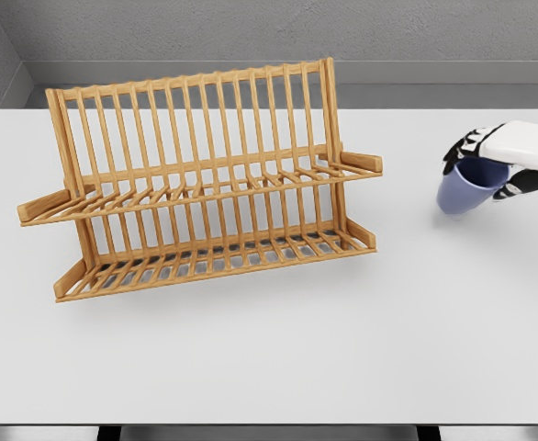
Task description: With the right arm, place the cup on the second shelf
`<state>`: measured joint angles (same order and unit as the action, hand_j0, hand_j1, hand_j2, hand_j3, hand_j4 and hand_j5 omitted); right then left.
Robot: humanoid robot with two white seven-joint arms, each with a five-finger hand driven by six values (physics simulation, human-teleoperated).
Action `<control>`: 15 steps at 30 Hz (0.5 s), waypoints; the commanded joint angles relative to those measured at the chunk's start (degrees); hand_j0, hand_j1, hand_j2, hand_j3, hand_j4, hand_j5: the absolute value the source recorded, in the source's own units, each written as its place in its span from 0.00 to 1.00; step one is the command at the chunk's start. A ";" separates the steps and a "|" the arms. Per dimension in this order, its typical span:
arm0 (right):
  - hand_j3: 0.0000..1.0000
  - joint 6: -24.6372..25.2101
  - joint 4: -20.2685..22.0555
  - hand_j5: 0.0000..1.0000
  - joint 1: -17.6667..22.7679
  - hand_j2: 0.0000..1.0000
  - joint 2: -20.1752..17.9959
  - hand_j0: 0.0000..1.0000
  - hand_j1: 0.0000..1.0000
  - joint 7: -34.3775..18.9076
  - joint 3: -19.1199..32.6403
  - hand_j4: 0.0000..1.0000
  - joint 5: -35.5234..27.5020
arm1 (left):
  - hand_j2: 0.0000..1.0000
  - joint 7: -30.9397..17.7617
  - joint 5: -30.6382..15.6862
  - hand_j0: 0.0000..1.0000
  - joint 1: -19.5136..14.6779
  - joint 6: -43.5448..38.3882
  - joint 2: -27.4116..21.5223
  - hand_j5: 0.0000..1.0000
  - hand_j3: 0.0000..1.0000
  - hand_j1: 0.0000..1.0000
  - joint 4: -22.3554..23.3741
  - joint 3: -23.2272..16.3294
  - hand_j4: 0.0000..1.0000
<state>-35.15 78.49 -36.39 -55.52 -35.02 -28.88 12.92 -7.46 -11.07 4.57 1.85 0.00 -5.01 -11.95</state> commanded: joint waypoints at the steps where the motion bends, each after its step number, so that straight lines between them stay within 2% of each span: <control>1: 0.63 0.15 0.08 0.63 0.00 0.63 -0.11 0.63 0.63 0.02 1.28 0.63 -0.36 | 1.00 -0.01 -0.01 1.00 0.00 0.00 0.00 1.00 1.00 1.00 0.00 0.00 1.00; 9: 0.64 0.15 0.35 0.64 -0.09 0.64 -0.38 0.64 0.64 0.02 5.41 0.64 -0.53 | 1.00 -0.01 -0.01 1.00 0.00 0.00 0.00 1.00 1.00 1.00 0.00 0.00 1.00; 15: 0.63 0.15 0.44 0.63 -2.90 0.63 -0.11 0.63 0.63 0.02 5.41 0.63 -0.62 | 1.00 -0.01 -0.01 1.00 0.00 0.00 0.00 1.00 1.00 1.00 0.00 0.00 1.00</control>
<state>-35.16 78.87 -39.29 -55.63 -35.03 -23.63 12.65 -7.46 -11.07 4.57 1.84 0.01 -5.01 -11.95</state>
